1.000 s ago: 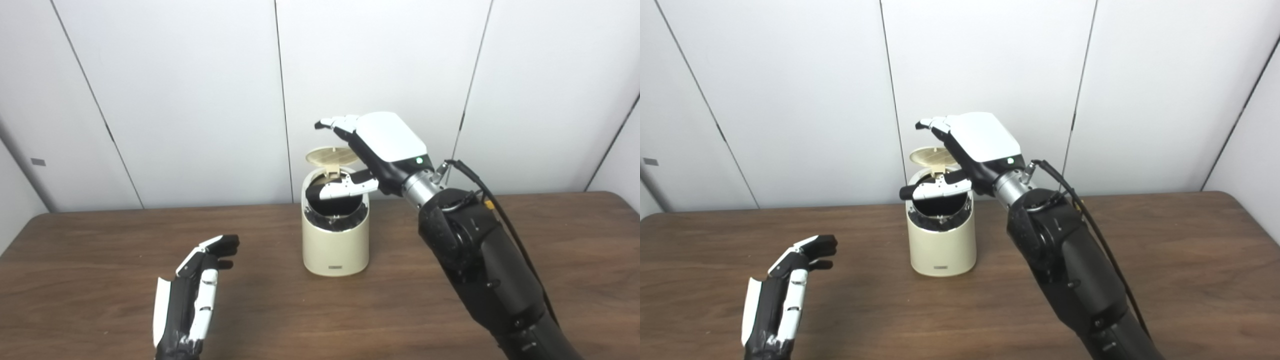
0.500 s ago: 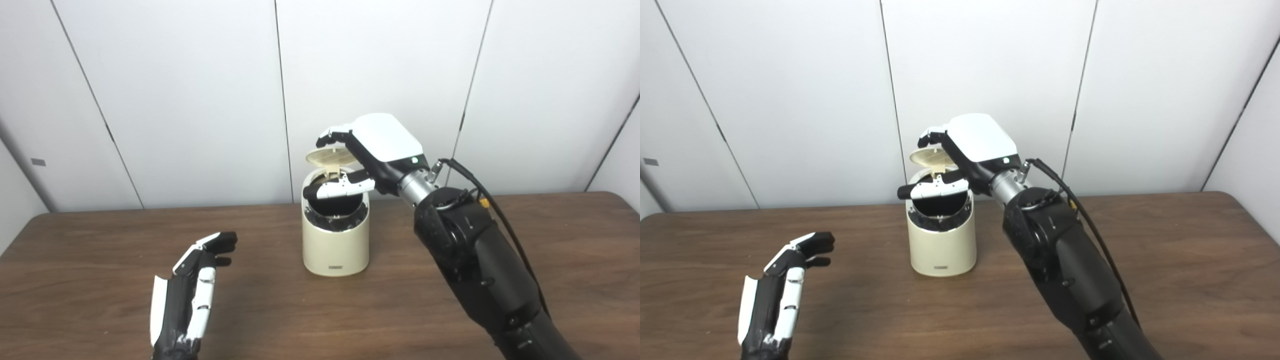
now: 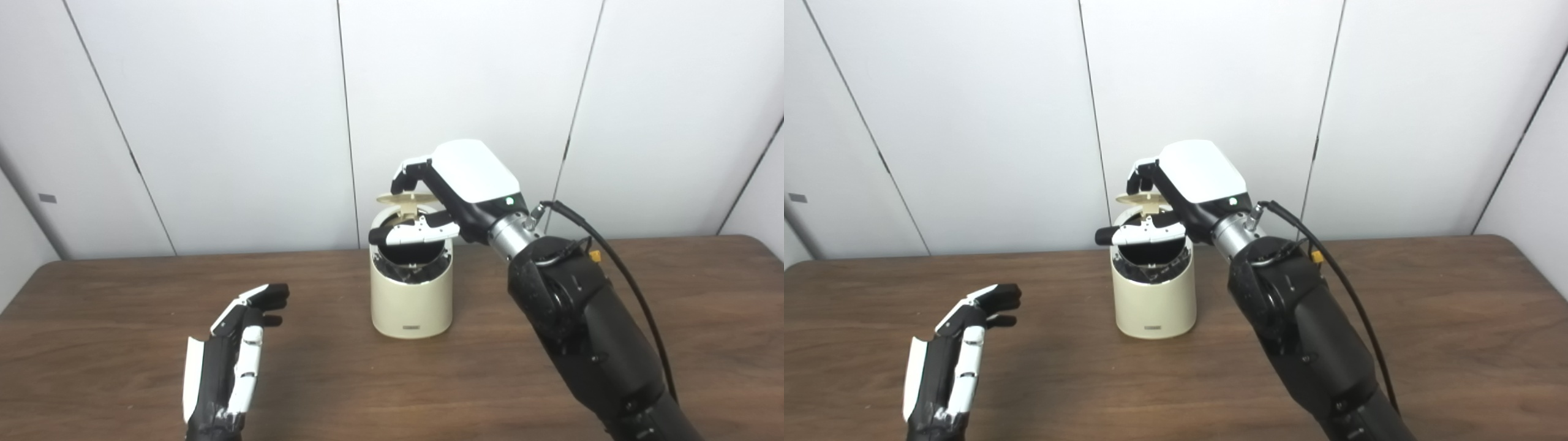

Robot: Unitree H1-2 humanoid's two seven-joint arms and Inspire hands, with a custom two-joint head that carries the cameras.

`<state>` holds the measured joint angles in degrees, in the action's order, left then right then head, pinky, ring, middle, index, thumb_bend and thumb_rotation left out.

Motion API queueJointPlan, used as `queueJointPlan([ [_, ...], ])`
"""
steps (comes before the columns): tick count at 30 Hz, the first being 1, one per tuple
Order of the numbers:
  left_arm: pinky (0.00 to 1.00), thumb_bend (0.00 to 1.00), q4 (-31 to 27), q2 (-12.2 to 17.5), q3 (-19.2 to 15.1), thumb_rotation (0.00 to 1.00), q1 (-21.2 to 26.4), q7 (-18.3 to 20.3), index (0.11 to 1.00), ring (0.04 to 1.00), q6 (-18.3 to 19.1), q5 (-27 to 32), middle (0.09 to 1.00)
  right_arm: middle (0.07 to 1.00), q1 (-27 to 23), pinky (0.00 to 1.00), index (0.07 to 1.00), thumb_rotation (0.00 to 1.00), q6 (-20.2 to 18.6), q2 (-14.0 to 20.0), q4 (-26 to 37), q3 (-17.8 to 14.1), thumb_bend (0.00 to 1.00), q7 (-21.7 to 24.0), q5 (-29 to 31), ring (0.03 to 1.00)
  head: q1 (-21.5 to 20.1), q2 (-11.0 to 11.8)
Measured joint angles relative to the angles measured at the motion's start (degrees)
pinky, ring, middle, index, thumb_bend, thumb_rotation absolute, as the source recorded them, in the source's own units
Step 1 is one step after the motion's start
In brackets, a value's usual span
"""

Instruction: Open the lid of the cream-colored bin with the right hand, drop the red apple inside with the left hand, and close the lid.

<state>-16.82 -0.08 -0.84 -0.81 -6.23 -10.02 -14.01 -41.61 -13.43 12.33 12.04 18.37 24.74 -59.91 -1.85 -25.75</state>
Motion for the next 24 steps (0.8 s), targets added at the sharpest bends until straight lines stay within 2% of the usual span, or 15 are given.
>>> queueJointPlan([
  [3, 0.65, 0.34, -0.61, 0.0, 0.07, 0.95, -0.03, 0.14, 0.718, 0.718, 0.41, 0.02, 0.725, 0.665, 0.02, 0.75, 0.635, 0.97, -0.31, 0.37, 1.26, 0.22, 0.88, 2.89, -0.54, 0.732, -0.09, -0.26],
  [8, 0.66, 0.33, -1.76, -0.01, 0.28, 0.94, -0.06, 0.37, 0.719, 0.724, 0.86, 0.13, 0.729, 0.672, 0.67, 0.77, 0.645, 0.97, -0.44, 0.61, 2.06, 0.16, 0.89, 4.99, -0.76, 0.745, 0.0, -0.88],
  [20, 0.66, 0.33, -3.69, -0.02, 0.6, 0.94, -0.44, 0.44, 0.717, 0.724, 2.68, -0.07, 0.728, 0.673, 4.99, 0.78, 0.65, 1.0, 0.05, 0.62, 2.5, 0.33, 0.88, 6.07, -0.72, 0.751, 0.35, -2.02],
  [24, 0.66, 0.32, -3.84, -0.01, 0.81, 0.92, -0.62, 0.83, 0.718, 0.724, 2.86, 0.14, 0.73, 0.681, 6.14, 0.8, 0.655, 0.98, -0.15, 0.72, 3.62, 0.03, 0.86, 6.56, -1.43, 0.765, 0.26, -2.29],
])
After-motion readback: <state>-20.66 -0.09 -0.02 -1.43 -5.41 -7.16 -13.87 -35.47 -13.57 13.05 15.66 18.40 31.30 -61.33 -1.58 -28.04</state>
